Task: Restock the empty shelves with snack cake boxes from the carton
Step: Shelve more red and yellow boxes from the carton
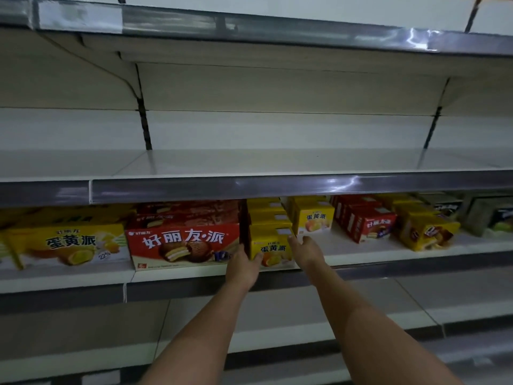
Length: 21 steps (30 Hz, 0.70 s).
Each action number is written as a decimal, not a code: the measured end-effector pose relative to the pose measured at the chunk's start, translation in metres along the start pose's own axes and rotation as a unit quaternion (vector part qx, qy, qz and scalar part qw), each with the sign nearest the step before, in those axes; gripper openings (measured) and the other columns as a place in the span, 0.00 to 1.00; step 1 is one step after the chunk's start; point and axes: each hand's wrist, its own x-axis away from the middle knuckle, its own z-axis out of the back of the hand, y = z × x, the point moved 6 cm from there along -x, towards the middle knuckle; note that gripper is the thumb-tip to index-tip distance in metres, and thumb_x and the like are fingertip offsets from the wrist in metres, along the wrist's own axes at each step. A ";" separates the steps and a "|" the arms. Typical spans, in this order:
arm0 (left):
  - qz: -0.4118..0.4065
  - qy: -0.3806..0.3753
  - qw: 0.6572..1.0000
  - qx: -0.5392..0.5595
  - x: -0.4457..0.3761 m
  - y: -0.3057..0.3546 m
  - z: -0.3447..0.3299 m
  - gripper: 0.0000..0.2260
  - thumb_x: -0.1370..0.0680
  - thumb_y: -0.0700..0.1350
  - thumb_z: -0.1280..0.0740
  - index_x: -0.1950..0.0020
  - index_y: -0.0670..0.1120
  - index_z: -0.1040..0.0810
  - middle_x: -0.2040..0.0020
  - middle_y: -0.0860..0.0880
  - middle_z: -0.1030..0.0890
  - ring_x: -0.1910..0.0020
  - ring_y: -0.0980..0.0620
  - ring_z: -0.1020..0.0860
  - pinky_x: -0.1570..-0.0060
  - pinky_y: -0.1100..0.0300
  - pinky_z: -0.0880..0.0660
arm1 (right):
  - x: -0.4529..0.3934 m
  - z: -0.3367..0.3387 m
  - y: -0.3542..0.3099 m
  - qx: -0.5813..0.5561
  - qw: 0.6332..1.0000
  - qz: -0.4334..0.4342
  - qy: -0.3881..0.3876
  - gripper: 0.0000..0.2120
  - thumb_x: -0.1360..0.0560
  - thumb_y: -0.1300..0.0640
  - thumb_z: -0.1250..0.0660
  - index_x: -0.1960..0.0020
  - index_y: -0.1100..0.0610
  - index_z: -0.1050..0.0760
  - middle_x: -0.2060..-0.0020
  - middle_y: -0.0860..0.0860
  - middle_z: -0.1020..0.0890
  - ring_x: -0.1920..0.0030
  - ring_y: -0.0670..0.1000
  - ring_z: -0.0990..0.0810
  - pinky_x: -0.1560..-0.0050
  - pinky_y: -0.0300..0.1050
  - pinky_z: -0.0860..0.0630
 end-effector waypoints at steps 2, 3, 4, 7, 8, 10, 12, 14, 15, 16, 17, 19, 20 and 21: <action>-0.011 0.001 1.000 -0.009 -0.005 0.001 -0.004 0.15 0.20 0.48 0.38 0.34 0.46 0.28 0.35 0.46 0.24 0.36 0.46 0.27 0.39 0.53 0.30 | -0.008 -0.009 0.002 -0.012 1.000 0.015 -0.005 0.26 0.19 0.45 0.46 0.31 0.64 0.34 0.35 0.62 0.27 0.36 0.59 0.28 0.45 0.46 0.32; -0.018 0.009 1.000 -0.023 -0.006 0.001 -0.005 0.13 0.20 0.49 0.38 0.37 0.46 0.26 0.38 0.46 0.23 0.39 0.47 0.25 0.41 0.54 0.29 | -0.012 -0.014 0.003 -0.025 0.999 0.021 0.001 0.25 0.19 0.45 0.46 0.33 0.64 0.31 0.39 0.61 0.24 0.39 0.59 0.26 0.49 0.45 0.32; -0.027 0.020 0.999 -0.043 -0.008 0.002 -0.006 0.12 0.20 0.49 0.37 0.39 0.46 0.25 0.40 0.46 0.22 0.42 0.47 0.24 0.43 0.54 0.27 | -0.014 -0.016 0.004 -0.035 0.999 0.027 0.020 0.24 0.19 0.45 0.46 0.35 0.63 0.29 0.43 0.60 0.22 0.42 0.58 0.24 0.51 0.44 0.32; -0.058 0.066 0.992 -0.091 -0.006 0.007 -0.010 0.09 0.21 0.49 0.35 0.44 0.47 0.24 0.46 0.49 0.20 0.48 0.48 0.22 0.50 0.55 0.24 | -0.012 -0.007 0.010 -0.053 0.989 0.029 0.138 0.24 0.19 0.43 0.49 0.40 0.60 0.27 0.50 0.58 0.20 0.48 0.57 0.22 0.55 0.46 0.31; -0.070 0.075 0.990 -0.096 -0.005 0.011 -0.013 0.09 0.22 0.50 0.35 0.44 0.48 0.24 0.47 0.49 0.19 0.49 0.49 0.21 0.51 0.54 0.23 | -0.011 0.000 0.012 -0.062 0.982 0.030 0.174 0.23 0.19 0.43 0.49 0.41 0.59 0.27 0.51 0.57 0.20 0.49 0.57 0.22 0.55 0.47 0.31; -0.095 0.084 0.986 -0.106 -0.003 0.024 -0.022 0.08 0.22 0.50 0.35 0.45 0.49 0.23 0.48 0.50 0.19 0.51 0.50 0.21 0.54 0.56 0.23 | -0.012 0.016 0.016 -0.073 0.971 0.031 0.225 0.22 0.19 0.44 0.50 0.43 0.58 0.26 0.53 0.57 0.20 0.50 0.58 0.22 0.55 0.48 0.29; -0.115 0.075 0.981 -0.134 -0.004 0.037 -0.036 0.08 0.21 0.50 0.36 0.46 0.49 0.23 0.49 0.50 0.20 0.51 0.50 0.22 0.57 0.57 0.26 | -0.014 0.036 0.023 -0.053 0.959 0.027 0.276 0.23 0.21 0.44 0.50 0.43 0.58 0.25 0.52 0.58 0.21 0.48 0.59 0.23 0.50 0.51 0.26; -0.129 0.049 0.979 -0.153 -0.006 0.048 -0.059 0.09 0.21 0.51 0.36 0.48 0.48 0.22 0.49 0.49 0.23 0.50 0.48 0.23 0.58 0.58 0.28 | -0.014 0.060 0.032 -0.006 0.942 0.022 0.336 0.22 0.21 0.46 0.49 0.41 0.59 0.23 0.46 0.60 0.23 0.44 0.60 0.26 0.45 0.52 0.28; -0.131 0.033 0.980 -0.150 -0.007 0.052 -0.072 0.10 0.21 0.51 0.37 0.48 0.47 0.22 0.49 0.48 0.24 0.50 0.48 0.23 0.59 0.58 0.30 | -0.014 0.071 0.037 0.013 0.935 0.018 0.355 0.21 0.20 0.48 0.47 0.40 0.59 0.23 0.43 0.61 0.25 0.43 0.60 0.27 0.45 0.52 0.30; -0.132 0.019 0.982 -0.137 -0.009 0.054 -0.085 0.10 0.21 0.50 0.37 0.48 0.45 0.21 0.49 0.47 0.24 0.50 0.48 0.23 0.58 0.58 0.30 | -0.015 0.080 0.042 0.019 0.933 0.013 0.360 0.20 0.20 0.49 0.47 0.39 0.59 0.24 0.42 0.61 0.26 0.43 0.60 0.28 0.45 0.52 0.31; -0.132 0.008 0.984 -0.121 -0.010 0.056 -0.096 0.10 0.21 0.50 0.36 0.48 0.45 0.21 0.49 0.47 0.22 0.50 0.48 0.23 0.58 0.57 0.28 | -0.018 0.087 0.047 0.014 0.935 0.006 0.353 0.19 0.19 0.50 0.47 0.38 0.58 0.24 0.42 0.60 0.27 0.44 0.60 0.27 0.47 0.51 0.31; -0.130 0.006 0.987 -0.098 -0.012 0.059 -0.113 0.09 0.20 0.48 0.37 0.48 0.44 0.20 0.51 0.46 0.20 0.51 0.48 0.22 0.56 0.57 0.26 | -0.030 0.095 0.060 -0.013 0.946 -0.010 0.323 0.19 0.19 0.51 0.48 0.37 0.59 0.25 0.42 0.61 0.27 0.46 0.61 0.25 0.49 0.50 0.31; -0.127 0.009 0.988 -0.089 -0.014 0.062 -0.118 0.10 0.20 0.48 0.37 0.46 0.44 0.20 0.50 0.45 0.19 0.51 0.48 0.22 0.55 0.57 0.26 | -0.038 0.098 0.064 -0.027 0.952 -0.013 0.304 0.20 0.18 0.51 0.48 0.37 0.60 0.25 0.43 0.61 0.26 0.47 0.62 0.24 0.48 0.50 0.30; -0.123 0.013 0.989 -0.078 -0.016 0.064 -0.121 0.10 0.20 0.47 0.37 0.45 0.44 0.20 0.50 0.45 0.18 0.50 0.47 0.22 0.54 0.57 0.26 | -0.046 0.099 0.067 -0.040 0.957 -0.011 0.287 0.20 0.19 0.51 0.48 0.38 0.60 0.25 0.44 0.62 0.25 0.48 0.62 0.24 0.47 0.52 0.28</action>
